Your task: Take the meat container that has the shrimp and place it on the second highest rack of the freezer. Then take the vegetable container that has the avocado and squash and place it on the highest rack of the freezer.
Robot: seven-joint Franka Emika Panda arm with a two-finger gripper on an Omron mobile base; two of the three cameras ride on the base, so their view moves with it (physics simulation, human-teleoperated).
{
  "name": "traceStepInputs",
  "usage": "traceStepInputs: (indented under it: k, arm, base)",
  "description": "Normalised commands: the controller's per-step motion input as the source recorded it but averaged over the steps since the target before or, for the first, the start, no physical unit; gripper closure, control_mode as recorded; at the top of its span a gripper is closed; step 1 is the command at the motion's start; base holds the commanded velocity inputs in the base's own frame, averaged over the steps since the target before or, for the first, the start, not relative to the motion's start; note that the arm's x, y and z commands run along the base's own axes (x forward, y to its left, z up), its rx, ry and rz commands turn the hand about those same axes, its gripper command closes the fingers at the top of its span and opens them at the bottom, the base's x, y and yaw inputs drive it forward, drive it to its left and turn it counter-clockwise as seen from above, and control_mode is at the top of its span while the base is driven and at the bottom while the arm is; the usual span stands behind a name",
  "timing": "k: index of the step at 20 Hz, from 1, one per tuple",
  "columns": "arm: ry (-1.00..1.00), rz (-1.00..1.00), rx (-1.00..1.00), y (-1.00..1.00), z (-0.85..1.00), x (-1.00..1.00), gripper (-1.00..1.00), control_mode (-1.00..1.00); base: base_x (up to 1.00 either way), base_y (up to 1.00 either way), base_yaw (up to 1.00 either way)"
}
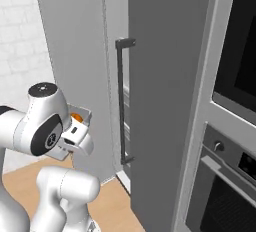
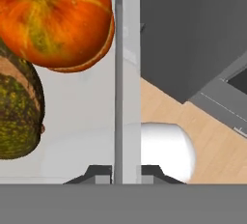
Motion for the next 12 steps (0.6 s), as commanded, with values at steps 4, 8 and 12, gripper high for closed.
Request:
traceStepInputs:
  k: [4, 8, 12]
  arm:
    - [0.0, 0.0, 0.0, 0.0, 0.0, 0.0, 1.0, 1.0]
    - [0.0, 0.0, 0.0, 0.0, 0.0, 0.0, 1.0, 1.0]
    - [0.0, 0.0, 0.0, 0.0, 0.0, 0.0, 1.0, 1.0]
  base:
    - [0.31, 0.18, -0.41]
    - [0.32, 0.19, -0.46]
    - [0.36, 0.47, -0.37]
